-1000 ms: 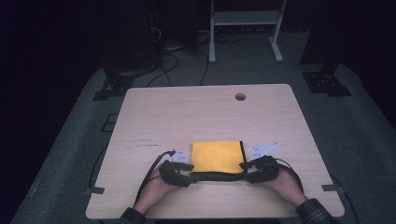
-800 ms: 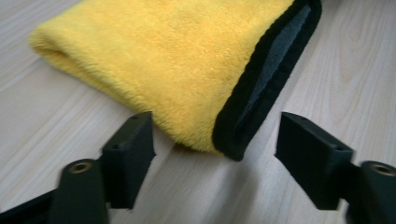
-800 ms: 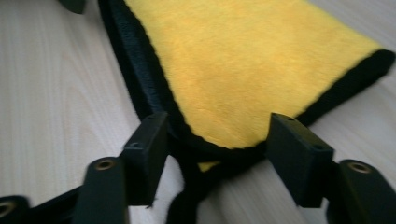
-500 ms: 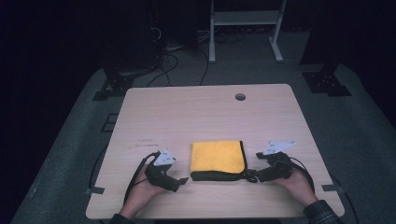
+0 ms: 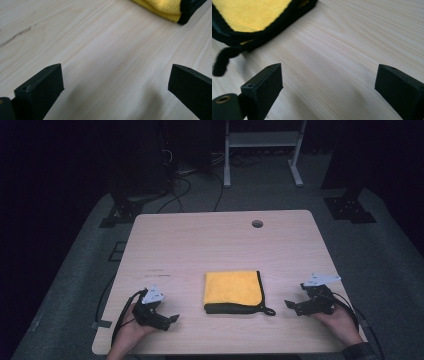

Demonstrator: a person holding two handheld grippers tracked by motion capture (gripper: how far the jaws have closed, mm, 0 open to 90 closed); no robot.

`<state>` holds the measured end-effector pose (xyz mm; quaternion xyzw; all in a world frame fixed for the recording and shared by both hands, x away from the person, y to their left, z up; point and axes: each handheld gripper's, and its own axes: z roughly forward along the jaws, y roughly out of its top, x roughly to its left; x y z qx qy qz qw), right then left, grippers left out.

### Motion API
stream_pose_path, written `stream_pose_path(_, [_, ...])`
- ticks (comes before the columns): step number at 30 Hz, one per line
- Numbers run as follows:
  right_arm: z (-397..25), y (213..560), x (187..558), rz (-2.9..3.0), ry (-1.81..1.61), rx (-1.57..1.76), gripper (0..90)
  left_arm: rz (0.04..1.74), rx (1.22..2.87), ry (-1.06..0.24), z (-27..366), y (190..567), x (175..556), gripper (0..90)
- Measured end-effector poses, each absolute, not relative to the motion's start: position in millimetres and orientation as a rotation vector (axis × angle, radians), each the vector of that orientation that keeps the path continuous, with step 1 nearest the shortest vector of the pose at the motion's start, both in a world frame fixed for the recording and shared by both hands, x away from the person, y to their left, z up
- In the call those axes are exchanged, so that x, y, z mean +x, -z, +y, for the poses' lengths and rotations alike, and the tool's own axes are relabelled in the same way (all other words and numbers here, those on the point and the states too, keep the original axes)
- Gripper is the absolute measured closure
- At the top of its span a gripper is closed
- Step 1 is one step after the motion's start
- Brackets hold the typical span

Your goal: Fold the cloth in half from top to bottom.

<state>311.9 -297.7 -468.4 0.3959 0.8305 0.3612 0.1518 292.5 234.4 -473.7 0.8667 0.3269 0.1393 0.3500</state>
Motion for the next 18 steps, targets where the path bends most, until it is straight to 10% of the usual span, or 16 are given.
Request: stream_pose_path(18, [-308, 488, 313, 2.339, -0.991, 1.178, 1.6, 0.811, 2.235, -0.359, 248, 484, 290, 0.0])
